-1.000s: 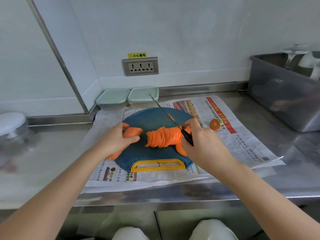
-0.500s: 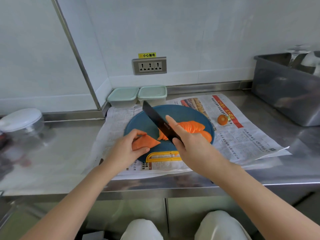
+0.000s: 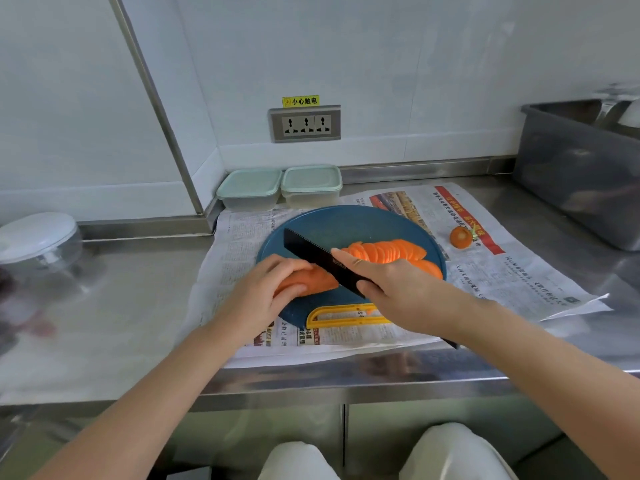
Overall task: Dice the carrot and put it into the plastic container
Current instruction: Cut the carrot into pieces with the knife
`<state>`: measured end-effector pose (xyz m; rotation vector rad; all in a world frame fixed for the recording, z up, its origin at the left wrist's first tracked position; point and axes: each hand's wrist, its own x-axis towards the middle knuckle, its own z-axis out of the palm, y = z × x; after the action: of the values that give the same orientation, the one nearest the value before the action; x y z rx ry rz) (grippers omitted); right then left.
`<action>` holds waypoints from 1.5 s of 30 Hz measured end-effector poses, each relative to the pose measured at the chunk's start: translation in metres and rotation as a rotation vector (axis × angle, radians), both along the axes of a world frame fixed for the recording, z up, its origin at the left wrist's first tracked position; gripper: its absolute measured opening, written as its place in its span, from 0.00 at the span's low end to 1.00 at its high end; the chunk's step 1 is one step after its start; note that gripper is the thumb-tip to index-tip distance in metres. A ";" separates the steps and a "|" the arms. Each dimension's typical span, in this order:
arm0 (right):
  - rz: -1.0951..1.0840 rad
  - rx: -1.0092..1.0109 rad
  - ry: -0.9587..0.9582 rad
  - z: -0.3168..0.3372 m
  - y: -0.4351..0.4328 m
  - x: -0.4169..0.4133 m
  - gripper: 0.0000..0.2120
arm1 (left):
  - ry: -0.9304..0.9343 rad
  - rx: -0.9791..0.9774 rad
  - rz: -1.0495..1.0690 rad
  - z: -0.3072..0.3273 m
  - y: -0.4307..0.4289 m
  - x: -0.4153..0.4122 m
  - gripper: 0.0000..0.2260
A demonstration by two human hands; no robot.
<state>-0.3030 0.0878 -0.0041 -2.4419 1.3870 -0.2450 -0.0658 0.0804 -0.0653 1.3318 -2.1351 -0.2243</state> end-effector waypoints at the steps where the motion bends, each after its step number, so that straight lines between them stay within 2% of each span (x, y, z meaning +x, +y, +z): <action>1: 0.001 0.018 -0.002 -0.001 -0.001 0.002 0.26 | -0.015 -0.022 -0.022 -0.001 -0.001 0.002 0.15; 5: -0.009 0.086 -0.049 0.003 -0.003 0.006 0.25 | -0.045 -0.134 -0.086 -0.008 -0.001 0.004 0.14; 10: 0.007 0.032 -0.010 0.018 -0.006 0.003 0.25 | -0.070 -0.194 -0.024 -0.011 -0.007 0.002 0.13; 14: 0.000 -0.008 0.101 0.020 -0.002 0.004 0.26 | -0.048 -0.178 -0.008 -0.012 -0.006 0.002 0.15; 26: -0.001 -0.075 0.091 0.016 0.006 0.007 0.27 | -0.029 -0.146 0.018 -0.014 -0.011 0.003 0.16; 36: 0.016 -0.026 0.128 0.020 0.004 0.010 0.26 | -0.087 -0.067 0.017 -0.009 -0.013 0.005 0.16; 45: 0.047 0.079 0.122 0.034 -0.010 0.014 0.25 | -0.112 -0.090 0.050 -0.007 -0.012 0.001 0.17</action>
<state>-0.2890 0.0783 0.0298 -2.4564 1.3587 -0.0294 -0.0648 0.0680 -0.0726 1.3719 -2.1739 -0.0330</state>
